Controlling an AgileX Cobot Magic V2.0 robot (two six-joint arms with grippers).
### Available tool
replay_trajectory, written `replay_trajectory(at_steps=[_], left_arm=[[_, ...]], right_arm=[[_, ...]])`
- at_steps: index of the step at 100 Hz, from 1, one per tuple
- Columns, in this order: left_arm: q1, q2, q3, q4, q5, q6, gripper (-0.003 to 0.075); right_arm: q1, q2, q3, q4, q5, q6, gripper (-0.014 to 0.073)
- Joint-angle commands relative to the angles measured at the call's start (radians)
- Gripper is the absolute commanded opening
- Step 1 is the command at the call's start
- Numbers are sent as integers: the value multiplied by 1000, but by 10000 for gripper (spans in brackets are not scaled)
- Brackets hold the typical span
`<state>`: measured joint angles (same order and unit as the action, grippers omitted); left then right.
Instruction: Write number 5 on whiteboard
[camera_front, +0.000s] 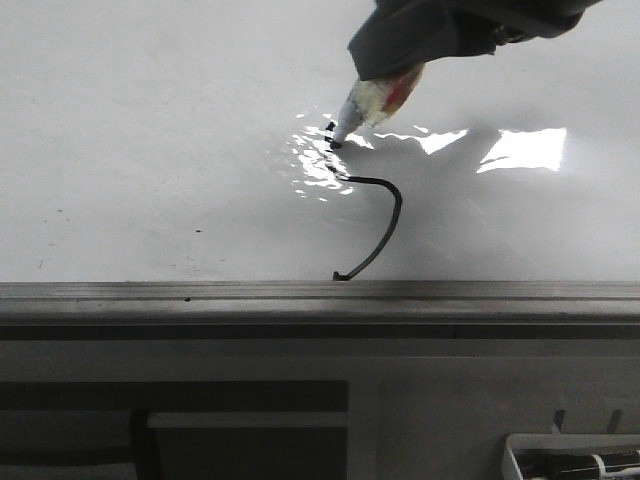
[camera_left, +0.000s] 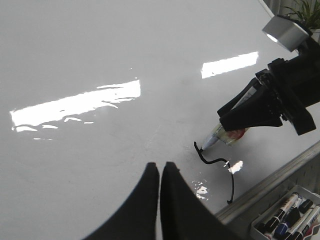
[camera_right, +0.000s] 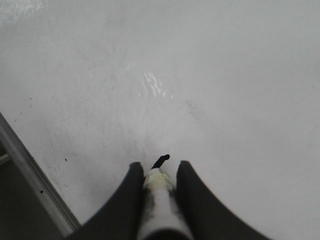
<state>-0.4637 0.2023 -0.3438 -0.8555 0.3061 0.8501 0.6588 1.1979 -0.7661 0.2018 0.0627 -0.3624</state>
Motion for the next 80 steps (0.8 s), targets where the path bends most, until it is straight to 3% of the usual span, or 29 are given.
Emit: replay_trajectory(at_steps=[1,33,80], left_arm=[[1,11,-26,-27,-55,-11,-20],[1,11,-26,-27,-55,-11,-20],[1,11,-26,-27,-55,-11,-20]], right_arm=[[-6,-7,-33,-9,-98,-7,-48],[-36,-1,-33,-9,-82,-7,-48],[-145,-59,-29,-9,65,-7,-47]])
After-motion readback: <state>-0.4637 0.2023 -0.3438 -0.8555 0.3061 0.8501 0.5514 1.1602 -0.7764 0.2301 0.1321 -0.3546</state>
